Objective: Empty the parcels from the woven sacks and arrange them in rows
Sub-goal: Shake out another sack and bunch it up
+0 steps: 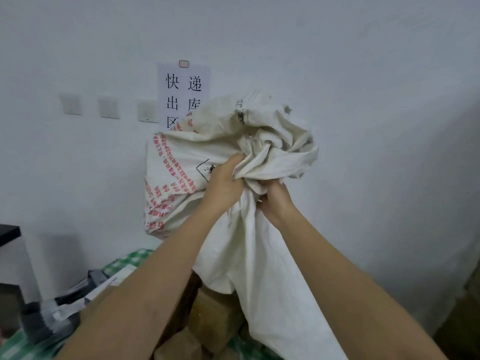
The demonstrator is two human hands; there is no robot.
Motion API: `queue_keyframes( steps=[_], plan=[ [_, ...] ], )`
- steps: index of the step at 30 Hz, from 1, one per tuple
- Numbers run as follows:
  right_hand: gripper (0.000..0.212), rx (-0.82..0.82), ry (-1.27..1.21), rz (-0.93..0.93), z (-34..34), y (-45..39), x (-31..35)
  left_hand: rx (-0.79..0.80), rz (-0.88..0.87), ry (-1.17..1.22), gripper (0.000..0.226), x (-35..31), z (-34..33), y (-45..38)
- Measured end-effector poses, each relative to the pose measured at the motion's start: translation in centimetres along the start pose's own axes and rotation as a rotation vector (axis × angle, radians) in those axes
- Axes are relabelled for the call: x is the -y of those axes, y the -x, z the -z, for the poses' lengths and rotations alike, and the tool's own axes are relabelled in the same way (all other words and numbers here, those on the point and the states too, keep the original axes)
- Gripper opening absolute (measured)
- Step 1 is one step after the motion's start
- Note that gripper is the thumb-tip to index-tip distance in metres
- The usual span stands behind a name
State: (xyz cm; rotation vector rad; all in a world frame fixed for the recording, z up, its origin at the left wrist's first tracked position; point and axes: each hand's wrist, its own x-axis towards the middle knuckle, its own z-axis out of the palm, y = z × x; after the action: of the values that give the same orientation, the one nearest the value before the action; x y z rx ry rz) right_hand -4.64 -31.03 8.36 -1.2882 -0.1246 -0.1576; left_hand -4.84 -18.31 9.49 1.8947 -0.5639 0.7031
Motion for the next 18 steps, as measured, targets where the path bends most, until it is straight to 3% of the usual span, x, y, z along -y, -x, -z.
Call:
queue_keyframes(
  steps=[4, 10, 18],
  plan=[
    [0.037, 0.082, -0.223, 0.131, -3.9, -0.8, 3.7, -0.023, -0.072, -0.017, 0.055, -2.7, 3.8, -3.5],
    [0.05, 0.115, -0.351, 0.252, -6.5, -1.2, 5.8, -0.008, -0.187, -0.084, 0.061, -5.0, 7.1, -6.1],
    [0.036, 0.081, -0.156, -0.049, -1.4, 2.3, -4.7, 0.378, -0.021, -0.226, 0.058, 3.4, 3.7, -1.0]
  ],
)
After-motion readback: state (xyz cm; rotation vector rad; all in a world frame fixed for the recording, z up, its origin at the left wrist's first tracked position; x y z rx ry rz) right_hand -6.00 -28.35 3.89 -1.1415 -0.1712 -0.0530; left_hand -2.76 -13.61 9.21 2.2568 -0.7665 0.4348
